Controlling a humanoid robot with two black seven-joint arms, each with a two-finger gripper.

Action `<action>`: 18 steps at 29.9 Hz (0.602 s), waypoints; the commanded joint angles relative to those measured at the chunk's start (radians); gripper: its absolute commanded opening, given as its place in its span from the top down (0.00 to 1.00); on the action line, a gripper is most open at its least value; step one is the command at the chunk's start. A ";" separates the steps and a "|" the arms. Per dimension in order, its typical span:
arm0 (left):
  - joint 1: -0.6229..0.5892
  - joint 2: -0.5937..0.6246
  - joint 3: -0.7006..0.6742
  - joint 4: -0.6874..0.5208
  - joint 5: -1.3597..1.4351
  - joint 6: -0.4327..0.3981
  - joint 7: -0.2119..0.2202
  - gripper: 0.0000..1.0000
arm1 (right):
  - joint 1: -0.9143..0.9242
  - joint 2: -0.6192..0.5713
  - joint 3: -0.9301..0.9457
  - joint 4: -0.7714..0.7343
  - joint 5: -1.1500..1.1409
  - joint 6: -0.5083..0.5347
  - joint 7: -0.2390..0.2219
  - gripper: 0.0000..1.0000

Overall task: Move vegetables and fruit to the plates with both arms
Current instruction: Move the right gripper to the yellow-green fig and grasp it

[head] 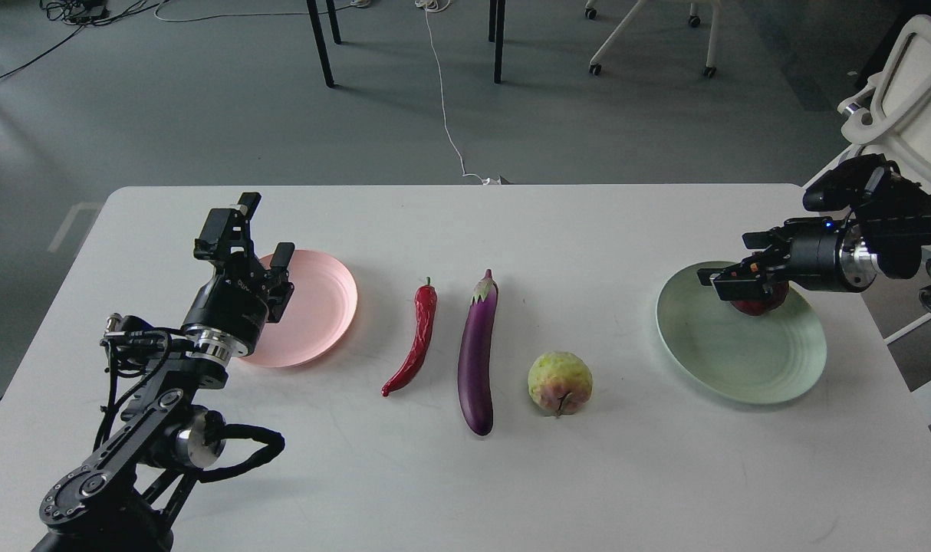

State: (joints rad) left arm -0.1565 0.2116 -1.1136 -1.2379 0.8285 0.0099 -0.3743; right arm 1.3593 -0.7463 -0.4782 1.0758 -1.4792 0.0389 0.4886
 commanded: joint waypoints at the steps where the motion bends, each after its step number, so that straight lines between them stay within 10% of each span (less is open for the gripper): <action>1: 0.000 0.000 0.000 0.000 0.000 0.001 -0.002 0.02 | 0.060 -0.004 -0.005 0.172 0.098 0.021 0.000 0.04; 18: 0.008 0.015 -0.011 -0.002 0.006 0.001 -0.002 0.02 | 0.040 0.185 -0.036 0.230 0.126 0.136 0.000 0.04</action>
State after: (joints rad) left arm -0.1514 0.2262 -1.1198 -1.2392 0.8357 0.0108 -0.3758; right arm 1.4007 -0.5878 -0.4988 1.3222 -1.3529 0.1625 0.4886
